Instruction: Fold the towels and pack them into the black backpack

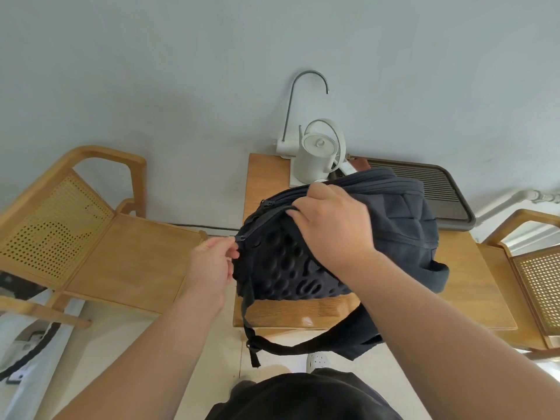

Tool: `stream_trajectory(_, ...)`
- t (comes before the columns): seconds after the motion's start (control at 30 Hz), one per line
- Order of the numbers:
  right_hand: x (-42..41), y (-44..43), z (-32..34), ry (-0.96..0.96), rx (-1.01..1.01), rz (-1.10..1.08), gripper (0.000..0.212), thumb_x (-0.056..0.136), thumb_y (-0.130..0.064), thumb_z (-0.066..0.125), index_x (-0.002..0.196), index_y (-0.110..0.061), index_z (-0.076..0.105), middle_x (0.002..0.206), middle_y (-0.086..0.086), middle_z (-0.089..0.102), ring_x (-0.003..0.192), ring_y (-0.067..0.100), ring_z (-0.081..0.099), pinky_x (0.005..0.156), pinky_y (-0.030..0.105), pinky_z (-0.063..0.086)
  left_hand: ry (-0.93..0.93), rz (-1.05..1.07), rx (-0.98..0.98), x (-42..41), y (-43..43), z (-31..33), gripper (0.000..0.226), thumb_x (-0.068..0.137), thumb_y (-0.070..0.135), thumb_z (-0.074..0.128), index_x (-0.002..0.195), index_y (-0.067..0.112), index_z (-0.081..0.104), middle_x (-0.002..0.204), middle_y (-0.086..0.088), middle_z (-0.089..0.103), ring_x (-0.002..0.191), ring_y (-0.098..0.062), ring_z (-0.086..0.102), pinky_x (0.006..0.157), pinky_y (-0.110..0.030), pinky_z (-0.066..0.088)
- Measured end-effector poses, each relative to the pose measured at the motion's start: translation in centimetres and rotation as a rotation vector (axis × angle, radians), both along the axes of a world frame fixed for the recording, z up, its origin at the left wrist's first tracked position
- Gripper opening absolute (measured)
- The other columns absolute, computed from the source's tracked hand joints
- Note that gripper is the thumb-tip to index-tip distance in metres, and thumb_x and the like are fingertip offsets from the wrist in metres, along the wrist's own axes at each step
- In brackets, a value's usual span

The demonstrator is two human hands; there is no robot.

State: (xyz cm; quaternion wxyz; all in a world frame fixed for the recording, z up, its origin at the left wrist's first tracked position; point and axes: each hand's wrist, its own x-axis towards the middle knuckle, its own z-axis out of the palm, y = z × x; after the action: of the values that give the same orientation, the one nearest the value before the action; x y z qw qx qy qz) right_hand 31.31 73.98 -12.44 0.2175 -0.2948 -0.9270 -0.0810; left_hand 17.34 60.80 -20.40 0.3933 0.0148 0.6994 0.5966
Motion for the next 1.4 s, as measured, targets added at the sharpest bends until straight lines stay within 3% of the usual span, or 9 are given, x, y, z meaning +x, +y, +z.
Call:
stream_trajectory(0.2,-5.0,-2.2,-0.7,-0.219,-0.255,0.104,0.020,0.099,-0.032,0.053,0.095,-0.021,0.069,0.090,-0.002,0.058,0.086,0.021,0.058,0.070,0.038,0.053,0.630,-0.150,-0.031,0.3,-0.2,2.2,0.037,0.092,0.038,0.065,0.125,0.032,0.048,0.122,0.011,0.047,0.109,-0.007,0.047,0.089,-0.026,0.041)
stream_trajectory(0.33,-4.4,-2.1,3.0,-0.130,-0.344,0.199,0.019,0.094,-0.019,0.053,0.101,-0.020,0.070,0.092,-0.002,0.060,0.089,0.021,0.057,0.076,0.040,0.052,0.494,-0.462,0.233,1.3,0.3,3.4,0.033,0.093,0.060,0.045,0.122,0.048,0.054,0.106,0.022,0.060,0.097,-0.006,0.056,0.089,-0.036,0.050)
stream_trajectory(0.43,-1.1,1.0,4.7,0.066,-0.245,0.029,0.032,0.094,-0.046,0.055,0.113,-0.028,0.072,0.110,-0.001,0.065,0.108,0.027,0.056,0.091,0.041,0.045,0.709,-0.675,0.068,1.7,0.1,2.7,0.069,0.078,0.069,0.065,0.139,0.050,0.042,0.132,0.021,0.045,0.123,-0.001,0.046,0.103,-0.032,0.045)
stream_trajectory(0.53,2.6,4.8,3.9,-0.252,-0.417,-0.318,0.069,0.082,-0.084,0.036,0.137,-0.047,0.050,0.150,-0.003,0.041,0.142,0.032,0.029,0.113,0.060,0.022,0.853,-0.686,0.022,2.0,0.2,1.9,0.075,0.076,0.052,0.080,0.139,0.046,0.041,0.135,0.015,0.040,0.127,-0.008,0.044,0.109,-0.035,0.044)
stream_trajectory(0.63,4.7,5.2,1.9,-0.189,-0.652,-0.375,0.077,0.075,-0.092,0.033,0.141,-0.053,0.038,0.155,-0.005,0.030,0.144,0.033,0.022,0.113,0.063,0.026,0.914,-0.638,0.035,1.1,1.6,1.7,0.059,0.080,0.030,0.082,0.128,0.038,0.049,0.127,0.011,0.044,0.119,-0.010,0.048,0.106,-0.034,0.047)
stream_trajectory(0.77,5.1,3.9,0.2,-0.081,-0.589,-0.362,0.069,0.081,-0.085,0.038,0.140,-0.050,0.036,0.147,-0.004,0.033,0.137,0.028,0.028,0.106,0.056,0.040,0.931,-0.562,-0.011,-1.2,5.0,2.7,0.039,0.084,0.019,0.078,0.106,0.032,0.048,0.106,0.009,0.046,0.087,-0.011,0.049,0.086,-0.030,0.048)
stream_trajectory(1.0,4.7,3.0,-2.7,-0.177,-0.503,-0.337,0.065,0.099,-0.063,0.031,0.156,-0.045,0.005,0.167,0.000,-0.003,0.150,0.033,0.003,0.117,0.065,0.018,0.968,-0.629,-0.117,-2.7,6.5,1.2,0.040,0.082,0.012,0.075,0.110,0.029,0.052,0.112,0.004,0.055,0.097,-0.016,0.054,0.082,-0.027,0.042)
stream_trajectory(1.13,6.4,1.9,-4.5,-0.239,-0.497,-0.287,0.074,0.098,-0.065,0.033,0.155,-0.044,-0.009,0.166,0.001,-0.016,0.152,0.035,-0.001,0.118,0.067,0.012,0.939,-0.677,-0.181,-1.5,4.4,-0.6,0.046,0.085,0.007,0.072,0.123,0.027,0.055,0.122,0.007,0.053,0.113,-0.015,0.054,0.098,-0.033,0.049)
stream_trajectory(1.4,7.7,4.3,0.4,-0.159,-0.430,-0.253,0.076,0.086,-0.084,0.015,0.152,-0.046,0.014,0.165,0.004,0.013,0.153,0.034,0.003,0.118,0.066,0.000,1.010,-0.386,-0.255,0.3,5.7,5.0,0.032,0.096,0.020,0.059,0.127,0.025,0.054,0.127,0.002,0.055,0.111,-0.022,0.056,0.100,-0.046,0.049)
